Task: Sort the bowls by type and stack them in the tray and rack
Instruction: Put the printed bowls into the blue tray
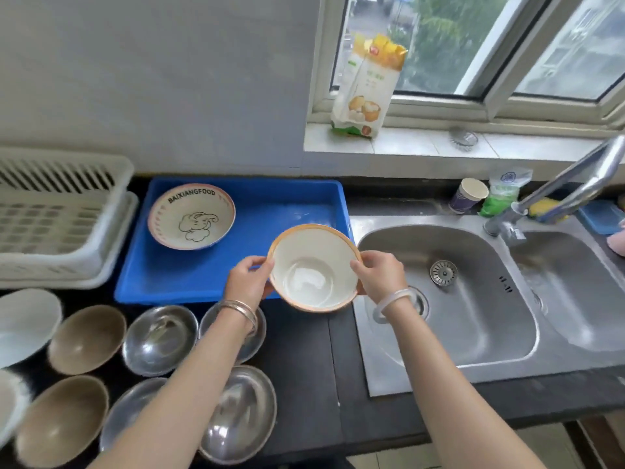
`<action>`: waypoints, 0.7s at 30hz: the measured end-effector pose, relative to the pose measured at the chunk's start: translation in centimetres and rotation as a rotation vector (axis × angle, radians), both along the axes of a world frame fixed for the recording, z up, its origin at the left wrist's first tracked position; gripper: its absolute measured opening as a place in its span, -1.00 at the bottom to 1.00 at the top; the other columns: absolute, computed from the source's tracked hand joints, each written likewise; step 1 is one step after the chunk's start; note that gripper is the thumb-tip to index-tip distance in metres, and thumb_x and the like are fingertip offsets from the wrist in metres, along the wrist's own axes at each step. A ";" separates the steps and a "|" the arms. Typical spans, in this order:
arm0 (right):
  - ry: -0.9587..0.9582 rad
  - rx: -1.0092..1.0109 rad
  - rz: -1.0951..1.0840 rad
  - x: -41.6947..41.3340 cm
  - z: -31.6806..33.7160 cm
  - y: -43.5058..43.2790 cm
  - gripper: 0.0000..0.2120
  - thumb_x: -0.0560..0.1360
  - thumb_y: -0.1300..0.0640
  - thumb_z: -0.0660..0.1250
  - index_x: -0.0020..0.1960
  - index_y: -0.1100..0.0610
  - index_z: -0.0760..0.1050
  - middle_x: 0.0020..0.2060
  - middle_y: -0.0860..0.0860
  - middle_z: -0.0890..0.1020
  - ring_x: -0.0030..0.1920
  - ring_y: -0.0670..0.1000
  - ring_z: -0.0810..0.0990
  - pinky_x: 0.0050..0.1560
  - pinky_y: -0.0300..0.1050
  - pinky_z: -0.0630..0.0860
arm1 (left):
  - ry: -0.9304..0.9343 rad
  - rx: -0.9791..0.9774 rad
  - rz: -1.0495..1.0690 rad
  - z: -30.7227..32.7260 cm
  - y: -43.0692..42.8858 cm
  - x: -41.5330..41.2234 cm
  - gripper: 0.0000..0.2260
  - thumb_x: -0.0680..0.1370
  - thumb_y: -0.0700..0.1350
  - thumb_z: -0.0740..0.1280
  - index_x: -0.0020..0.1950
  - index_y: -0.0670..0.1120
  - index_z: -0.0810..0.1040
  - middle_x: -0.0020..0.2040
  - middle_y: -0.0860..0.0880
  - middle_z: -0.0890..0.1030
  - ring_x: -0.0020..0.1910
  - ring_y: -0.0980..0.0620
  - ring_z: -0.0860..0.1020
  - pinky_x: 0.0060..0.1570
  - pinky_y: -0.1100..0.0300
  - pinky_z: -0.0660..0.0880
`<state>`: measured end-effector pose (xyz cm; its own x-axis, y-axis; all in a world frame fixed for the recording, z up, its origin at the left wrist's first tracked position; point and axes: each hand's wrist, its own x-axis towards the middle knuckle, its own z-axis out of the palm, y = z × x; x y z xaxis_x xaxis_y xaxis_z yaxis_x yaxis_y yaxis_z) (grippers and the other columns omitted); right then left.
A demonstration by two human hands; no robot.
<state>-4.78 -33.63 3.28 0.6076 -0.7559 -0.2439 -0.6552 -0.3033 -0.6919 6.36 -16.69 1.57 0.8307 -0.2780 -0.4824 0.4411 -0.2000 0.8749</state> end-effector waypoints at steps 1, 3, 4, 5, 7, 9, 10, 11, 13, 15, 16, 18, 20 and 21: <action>-0.002 0.010 0.014 1.8 0.0 0.5 -0.84 0.46 0.16 0.28 -0.14 0.18 0.62 -0.32 0.10 0.65 -0.25 0.18 0.67 -0.11 0.10 0.63 | -0.012 -0.018 0.050 0.0 0.7 1.1 -0.93 0.53 -0.19 0.29 -0.01 -0.15 0.50 -0.05 -0.11 0.55 -0.15 -0.07 0.56 -0.29 0.25 0.58; -0.015 0.040 0.046 5.4 -0.2 1.6 -0.86 0.46 0.16 0.28 -0.13 0.16 0.61 -0.32 0.08 0.65 -0.25 0.17 0.67 -0.08 0.07 0.63 | -0.033 -0.034 0.135 -0.1 2.2 3.3 -0.91 0.53 -0.21 0.27 0.01 -0.13 0.52 -0.15 -0.04 0.56 -0.21 0.03 0.54 -0.32 0.31 0.56; -0.020 0.049 0.066 7.2 -0.3 2.2 -0.85 0.47 0.15 0.28 -0.11 0.16 0.61 -0.29 0.09 0.66 -0.25 0.16 0.68 -0.06 0.05 0.62 | -0.043 -0.033 0.169 -0.1 2.9 4.5 -0.89 0.53 -0.22 0.26 0.02 -0.12 0.54 -0.21 0.00 0.56 -0.25 0.07 0.53 -0.31 0.32 0.56; -0.023 0.057 0.084 8.9 -0.4 2.7 -0.83 0.47 0.14 0.28 -0.07 0.18 0.62 -0.27 0.10 0.68 -0.26 0.15 0.68 -0.06 0.03 0.62 | -0.056 -0.030 0.195 -0.3 3.5 5.7 -0.88 0.53 -0.21 0.26 0.02 -0.12 0.56 -0.24 0.02 0.56 -0.27 0.08 0.52 -0.27 0.29 0.56; -0.036 0.078 0.109 12.2 -0.5 3.8 -0.82 0.48 0.15 0.27 -0.06 0.20 0.61 -0.28 0.13 0.68 -0.30 0.13 0.68 -0.10 0.00 0.64 | -0.085 -0.014 0.228 -0.6 4.7 8.0 -0.85 0.53 -0.18 0.26 0.04 -0.10 0.59 -0.25 0.04 0.58 -0.23 0.06 0.54 -0.15 0.20 0.57; -0.038 0.089 0.132 15.4 -0.6 4.8 -0.85 0.47 0.16 0.27 -0.15 0.18 0.59 -0.31 0.14 0.68 -0.27 0.14 0.69 -0.07 0.04 0.64 | -0.111 -0.006 0.267 -1.0 5.7 10.4 -0.79 0.53 -0.16 0.26 0.14 -0.09 0.58 -0.14 0.01 0.60 -0.13 0.02 0.56 -0.09 0.16 0.55; -0.031 0.086 0.145 16.9 -0.7 5.3 -0.85 0.47 0.16 0.27 -0.19 0.17 0.59 -0.29 0.15 0.69 -0.23 0.15 0.69 -0.04 0.06 0.63 | -0.124 -0.002 0.287 -1.2 6.1 11.5 -0.75 0.54 -0.16 0.25 0.19 -0.10 0.55 -0.08 -0.01 0.60 -0.09 0.00 0.56 -0.06 0.14 0.54; -0.024 0.077 0.159 18.3 -0.7 5.6 -0.83 0.46 0.16 0.26 -0.19 0.20 0.60 -0.25 0.17 0.70 -0.19 0.18 0.69 -0.02 0.08 0.62 | -0.138 0.008 0.299 -1.5 6.5 12.7 -0.73 0.55 -0.16 0.25 0.23 -0.12 0.53 -0.03 -0.03 0.59 -0.07 -0.02 0.56 -0.04 0.12 0.54; -0.014 0.052 0.189 21.0 -0.9 6.3 -0.79 0.46 0.16 0.26 -0.13 0.25 0.63 -0.19 0.22 0.70 -0.12 0.22 0.67 0.00 0.11 0.60 | -0.155 0.043 0.319 -2.2 7.1 14.8 -0.71 0.56 -0.16 0.23 0.26 -0.15 0.51 0.01 -0.02 0.56 -0.05 -0.05 0.54 0.02 0.05 0.55; -0.004 0.036 0.205 23.2 -1.1 6.9 -0.79 0.46 0.15 0.26 -0.10 0.23 0.64 -0.16 0.22 0.69 -0.10 0.22 0.66 0.01 0.09 0.60 | -0.154 0.077 0.340 -3.0 7.6 16.6 -0.72 0.56 -0.15 0.22 0.24 -0.15 0.53 0.00 -0.02 0.56 -0.05 -0.05 0.53 0.07 0.00 0.55; 0.007 0.026 0.207 24.2 -1.3 7.1 -0.79 0.46 0.15 0.26 -0.08 0.23 0.64 -0.15 0.22 0.69 -0.11 0.22 0.65 0.01 0.07 0.60 | -0.153 0.091 0.346 -3.4 7.8 17.3 -0.74 0.57 -0.15 0.21 0.22 -0.15 0.54 0.01 -0.05 0.57 -0.04 -0.07 0.53 0.09 -0.03 0.55; 0.037 0.005 0.215 26.0 -1.8 7.5 -0.78 0.46 0.16 0.25 -0.04 0.23 0.63 -0.12 0.23 0.69 -0.14 0.21 0.64 -0.01 0.05 0.61 | -0.164 0.136 0.343 -4.1 8.0 18.5 -0.74 0.57 -0.14 0.19 0.19 -0.16 0.56 0.07 -0.13 0.61 0.03 -0.12 0.55 0.12 -0.06 0.53; 0.063 0.002 0.215 27.3 -2.5 7.8 -0.77 0.45 0.18 0.24 -0.04 0.23 0.63 -0.09 0.23 0.68 -0.17 0.22 0.63 -0.04 0.02 0.59 | -0.179 0.190 0.335 -4.6 8.1 19.4 -0.74 0.58 -0.14 0.19 0.19 -0.15 0.56 0.14 -0.15 0.61 0.09 -0.14 0.56 0.14 -0.02 0.51; 0.074 -0.002 0.214 27.9 -2.9 7.9 -0.77 0.45 0.19 0.23 -0.03 0.23 0.63 -0.08 0.24 0.67 -0.21 0.21 0.61 -0.08 0.00 0.59 | -0.184 0.208 0.328 -4.9 8.1 19.8 -0.74 0.58 -0.14 0.18 0.20 -0.15 0.55 0.15 -0.15 0.61 0.10 -0.15 0.56 0.13 -0.01 0.51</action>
